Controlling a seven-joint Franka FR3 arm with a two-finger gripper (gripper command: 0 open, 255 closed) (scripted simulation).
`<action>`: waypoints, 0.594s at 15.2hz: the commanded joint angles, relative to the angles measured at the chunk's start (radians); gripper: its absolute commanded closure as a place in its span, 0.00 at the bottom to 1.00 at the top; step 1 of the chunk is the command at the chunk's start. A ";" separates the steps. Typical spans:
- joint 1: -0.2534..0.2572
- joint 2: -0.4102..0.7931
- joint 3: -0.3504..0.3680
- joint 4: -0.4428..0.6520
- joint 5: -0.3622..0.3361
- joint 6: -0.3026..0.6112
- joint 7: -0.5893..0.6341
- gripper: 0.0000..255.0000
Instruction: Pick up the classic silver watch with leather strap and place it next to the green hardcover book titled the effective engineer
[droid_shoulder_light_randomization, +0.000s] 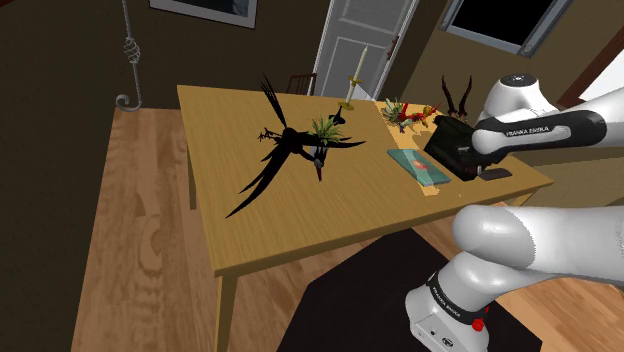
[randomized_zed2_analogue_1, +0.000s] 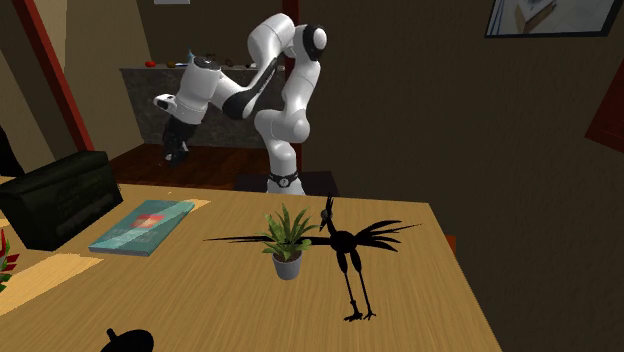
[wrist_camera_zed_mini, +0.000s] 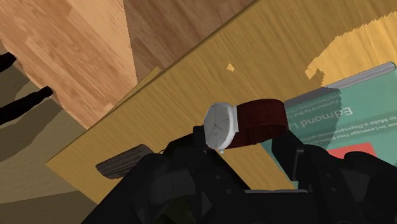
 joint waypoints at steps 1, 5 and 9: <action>-0.011 0.021 0.000 -0.015 -0.020 0.034 0.022 1.00; -0.034 0.063 0.003 -0.042 -0.064 0.098 0.066 1.00; -0.063 0.112 0.011 -0.063 -0.117 0.164 0.120 1.00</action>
